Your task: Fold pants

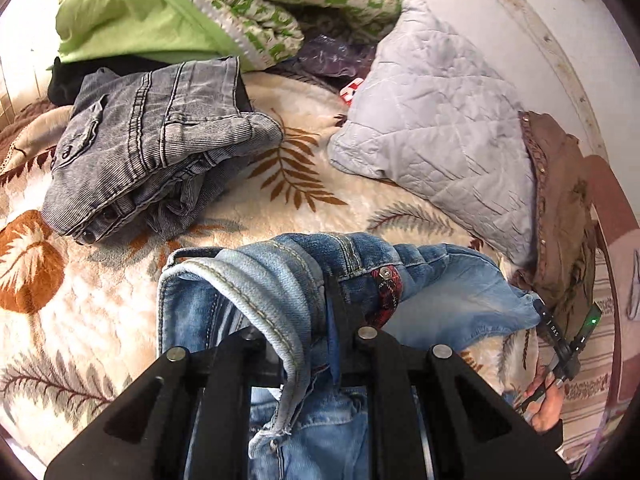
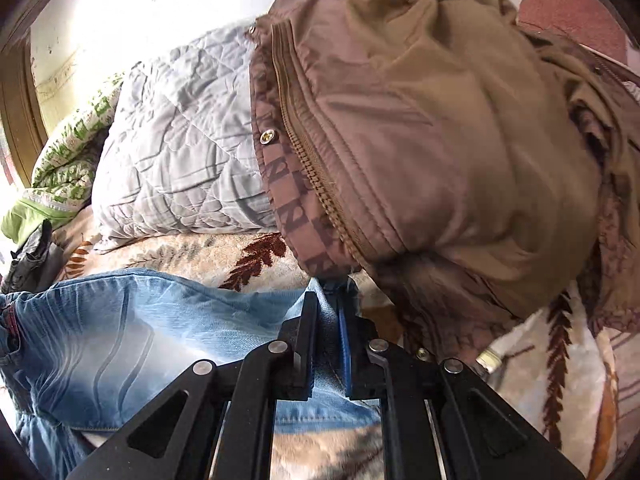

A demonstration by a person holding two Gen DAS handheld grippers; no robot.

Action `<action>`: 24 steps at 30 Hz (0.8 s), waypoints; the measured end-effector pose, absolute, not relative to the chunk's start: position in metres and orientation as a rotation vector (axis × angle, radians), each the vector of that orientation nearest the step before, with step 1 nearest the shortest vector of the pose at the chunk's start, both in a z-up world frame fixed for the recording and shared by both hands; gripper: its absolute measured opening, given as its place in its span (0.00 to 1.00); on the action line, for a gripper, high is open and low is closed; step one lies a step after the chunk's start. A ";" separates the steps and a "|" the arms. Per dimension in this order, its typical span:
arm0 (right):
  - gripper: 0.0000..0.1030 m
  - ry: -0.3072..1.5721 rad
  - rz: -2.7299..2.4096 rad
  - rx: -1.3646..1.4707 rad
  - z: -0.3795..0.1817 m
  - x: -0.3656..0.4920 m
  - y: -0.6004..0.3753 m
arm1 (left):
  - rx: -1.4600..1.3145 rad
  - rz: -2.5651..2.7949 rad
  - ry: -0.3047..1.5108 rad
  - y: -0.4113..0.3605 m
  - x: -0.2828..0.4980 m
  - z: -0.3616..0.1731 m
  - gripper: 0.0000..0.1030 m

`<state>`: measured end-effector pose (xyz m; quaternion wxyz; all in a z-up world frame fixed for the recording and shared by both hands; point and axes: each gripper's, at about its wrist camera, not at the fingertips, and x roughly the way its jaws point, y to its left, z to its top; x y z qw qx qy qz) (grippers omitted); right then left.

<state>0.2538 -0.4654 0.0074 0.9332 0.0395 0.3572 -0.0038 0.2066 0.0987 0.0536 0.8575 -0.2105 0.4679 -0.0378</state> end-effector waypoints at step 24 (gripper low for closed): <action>0.39 0.792 -0.052 0.480 -0.027 0.009 -0.516 | -0.771 -0.300 1.099 0.100 -0.001 0.006 0.53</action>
